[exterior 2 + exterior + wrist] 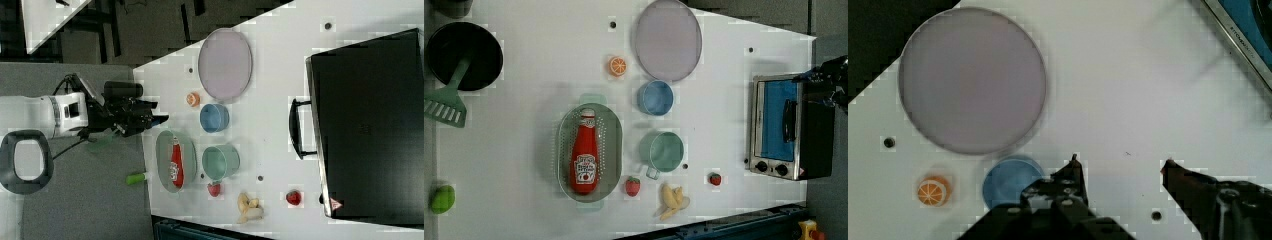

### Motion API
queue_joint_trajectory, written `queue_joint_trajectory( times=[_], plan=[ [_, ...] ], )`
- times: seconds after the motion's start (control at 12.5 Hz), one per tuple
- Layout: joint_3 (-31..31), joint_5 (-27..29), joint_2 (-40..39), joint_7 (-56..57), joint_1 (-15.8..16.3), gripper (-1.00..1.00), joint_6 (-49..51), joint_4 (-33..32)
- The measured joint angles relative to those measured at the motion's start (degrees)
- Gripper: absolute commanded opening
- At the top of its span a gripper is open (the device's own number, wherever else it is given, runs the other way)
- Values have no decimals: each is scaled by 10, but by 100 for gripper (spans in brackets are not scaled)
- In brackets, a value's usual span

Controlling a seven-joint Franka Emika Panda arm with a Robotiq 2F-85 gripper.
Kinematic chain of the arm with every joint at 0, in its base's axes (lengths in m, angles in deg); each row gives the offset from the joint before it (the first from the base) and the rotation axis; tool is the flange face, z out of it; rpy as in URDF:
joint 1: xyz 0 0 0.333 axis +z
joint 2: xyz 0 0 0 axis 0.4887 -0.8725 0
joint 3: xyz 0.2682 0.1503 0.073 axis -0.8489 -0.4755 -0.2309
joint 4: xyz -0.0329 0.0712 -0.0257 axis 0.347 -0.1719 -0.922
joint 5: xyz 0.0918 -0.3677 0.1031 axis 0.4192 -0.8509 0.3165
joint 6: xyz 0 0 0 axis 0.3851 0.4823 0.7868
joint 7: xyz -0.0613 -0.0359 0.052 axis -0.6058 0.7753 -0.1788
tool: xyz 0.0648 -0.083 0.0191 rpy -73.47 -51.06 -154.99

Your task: Pick ketchup from strainer and place it on the table

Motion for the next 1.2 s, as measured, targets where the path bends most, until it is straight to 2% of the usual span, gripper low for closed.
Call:
queue_joint_trajectory(
  times=[0.08,0.24,0.4,0.56,0.8,1.2],
  plan=[
    [-28,9,39,0,-29,59,41,-45],
    [-45,21,123,0,-47,99,90,-112],
    [-65,21,162,0,-56,100,91,-102],
    [-105,29,157,0,-60,100,63,-73],
    [-205,30,118,0,-57,100,43,-65],
    [-353,27,20,0,-41,100,-12,-88]
  ],
)
